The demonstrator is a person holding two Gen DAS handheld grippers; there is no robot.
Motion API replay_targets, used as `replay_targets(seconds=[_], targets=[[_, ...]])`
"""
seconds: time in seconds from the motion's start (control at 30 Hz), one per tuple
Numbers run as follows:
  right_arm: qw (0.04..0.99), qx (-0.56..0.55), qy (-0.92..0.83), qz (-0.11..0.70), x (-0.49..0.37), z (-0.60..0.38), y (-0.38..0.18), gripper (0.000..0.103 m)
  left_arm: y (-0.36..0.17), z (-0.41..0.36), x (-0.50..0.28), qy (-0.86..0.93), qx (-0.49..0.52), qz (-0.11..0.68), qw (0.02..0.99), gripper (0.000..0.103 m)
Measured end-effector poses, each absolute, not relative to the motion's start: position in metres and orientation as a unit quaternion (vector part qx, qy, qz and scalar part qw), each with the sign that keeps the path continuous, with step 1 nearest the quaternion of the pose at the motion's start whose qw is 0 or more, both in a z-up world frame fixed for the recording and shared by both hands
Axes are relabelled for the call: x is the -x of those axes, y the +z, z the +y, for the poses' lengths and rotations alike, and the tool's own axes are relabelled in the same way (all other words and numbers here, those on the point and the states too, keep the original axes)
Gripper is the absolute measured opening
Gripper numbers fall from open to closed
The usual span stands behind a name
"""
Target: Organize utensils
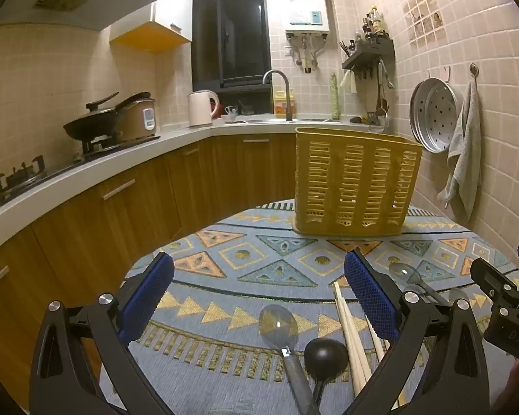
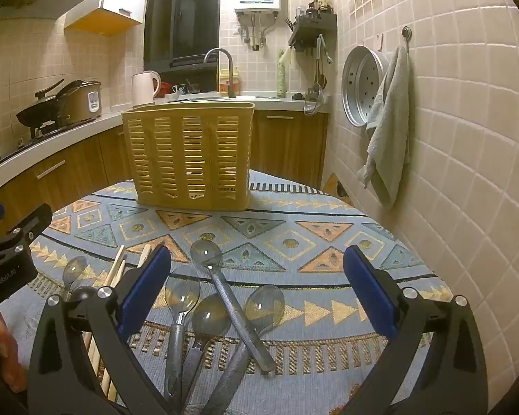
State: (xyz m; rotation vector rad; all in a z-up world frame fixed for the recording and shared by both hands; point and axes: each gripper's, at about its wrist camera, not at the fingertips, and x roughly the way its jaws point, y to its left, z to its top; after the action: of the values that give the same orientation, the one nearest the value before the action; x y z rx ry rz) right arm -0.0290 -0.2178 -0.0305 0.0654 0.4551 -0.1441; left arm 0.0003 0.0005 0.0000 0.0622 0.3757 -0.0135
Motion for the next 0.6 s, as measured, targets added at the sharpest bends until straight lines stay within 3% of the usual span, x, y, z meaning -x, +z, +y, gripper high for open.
replay_targets(seconds=[0.6], targets=[[0.971, -0.025, -0.067, 0.229, 0.0281, -0.2161, -0.0307, 0.095, -0.0022, -0.0044, -0.0003, -0.010, -0.035, 0.190, 0.981, 0.096]])
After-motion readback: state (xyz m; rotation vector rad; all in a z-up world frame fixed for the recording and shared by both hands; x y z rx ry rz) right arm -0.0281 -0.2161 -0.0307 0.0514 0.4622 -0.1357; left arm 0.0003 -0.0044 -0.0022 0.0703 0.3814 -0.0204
